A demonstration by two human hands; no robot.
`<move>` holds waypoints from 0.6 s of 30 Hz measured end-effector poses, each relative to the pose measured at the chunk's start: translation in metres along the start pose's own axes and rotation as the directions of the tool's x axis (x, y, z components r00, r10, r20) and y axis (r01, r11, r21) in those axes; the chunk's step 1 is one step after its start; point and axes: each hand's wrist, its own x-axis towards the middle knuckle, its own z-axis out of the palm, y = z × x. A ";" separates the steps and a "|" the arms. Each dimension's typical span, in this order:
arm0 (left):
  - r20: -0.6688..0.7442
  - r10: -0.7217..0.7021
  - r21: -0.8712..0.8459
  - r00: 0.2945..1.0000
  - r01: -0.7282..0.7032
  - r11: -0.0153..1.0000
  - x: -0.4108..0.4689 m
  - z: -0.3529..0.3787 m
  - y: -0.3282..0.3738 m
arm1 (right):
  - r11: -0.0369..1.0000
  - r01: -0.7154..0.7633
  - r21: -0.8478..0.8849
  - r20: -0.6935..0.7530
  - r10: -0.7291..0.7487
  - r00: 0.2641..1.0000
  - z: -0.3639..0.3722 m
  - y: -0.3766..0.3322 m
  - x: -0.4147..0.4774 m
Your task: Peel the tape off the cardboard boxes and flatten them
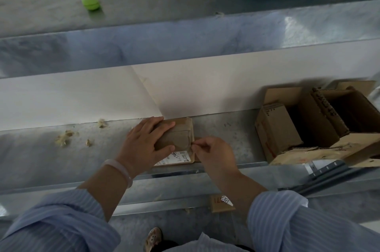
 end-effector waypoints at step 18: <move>-0.041 0.074 -0.035 0.996 -0.076 0.997 -0.014 -0.002 -0.001 | 0.987 0.156 0.035 0.192 -0.160 0.968 0.003 0.009 0.029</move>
